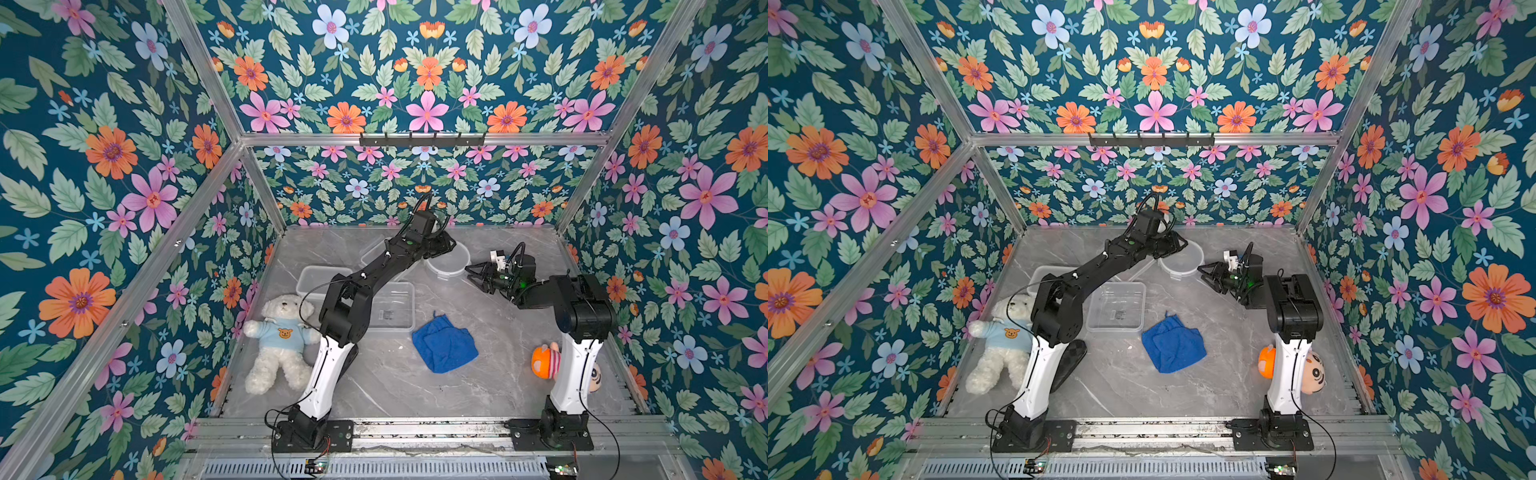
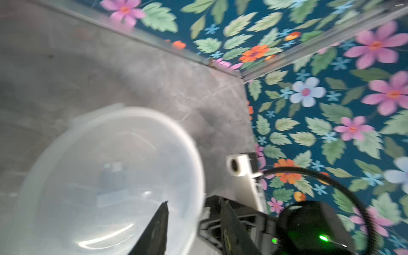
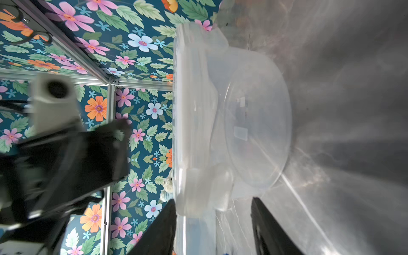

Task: Wipe the insides of the lunch boxes
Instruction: Adjust the lunch box at the center of the board.

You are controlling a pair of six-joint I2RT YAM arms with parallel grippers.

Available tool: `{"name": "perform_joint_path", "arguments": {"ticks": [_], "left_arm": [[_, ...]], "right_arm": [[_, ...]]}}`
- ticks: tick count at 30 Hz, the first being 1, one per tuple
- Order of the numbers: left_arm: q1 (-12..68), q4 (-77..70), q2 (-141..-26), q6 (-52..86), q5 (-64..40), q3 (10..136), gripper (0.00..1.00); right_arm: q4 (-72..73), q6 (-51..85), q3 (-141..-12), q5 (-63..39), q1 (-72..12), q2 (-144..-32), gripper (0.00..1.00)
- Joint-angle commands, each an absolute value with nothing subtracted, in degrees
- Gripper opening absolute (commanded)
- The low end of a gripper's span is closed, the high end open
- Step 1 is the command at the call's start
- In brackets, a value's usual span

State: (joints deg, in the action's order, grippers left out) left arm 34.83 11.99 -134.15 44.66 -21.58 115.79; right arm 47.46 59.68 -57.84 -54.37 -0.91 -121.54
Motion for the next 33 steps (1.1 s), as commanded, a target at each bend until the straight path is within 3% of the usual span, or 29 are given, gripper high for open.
{"name": "perform_joint_path", "arguments": {"ticks": [1,10,21,26,33], "left_arm": [[34.54,11.51,-135.87,44.74,-22.35,116.06,0.4],[34.26,11.61,-138.47,45.48,-22.7,115.48,0.36],[34.89,9.1,-138.87,46.86,-23.29,110.52,0.36],[35.23,8.49,-139.22,47.18,-23.29,108.93,0.35],[35.33,8.17,-139.82,47.21,-23.29,108.13,0.35]], "right_arm": [[51.95,62.47,-58.7,-53.19,-0.99,-122.62,0.55],[52.76,63.65,-61.61,-52.89,-1.25,-123.73,0.52],[55.39,66.51,-60.0,-53.48,-1.81,-123.93,0.24],[47.07,62.78,-59.19,-53.58,-1.79,-121.06,0.15],[30.24,52.5,-57.54,-51.71,-1.77,-115.01,0.12]]}}
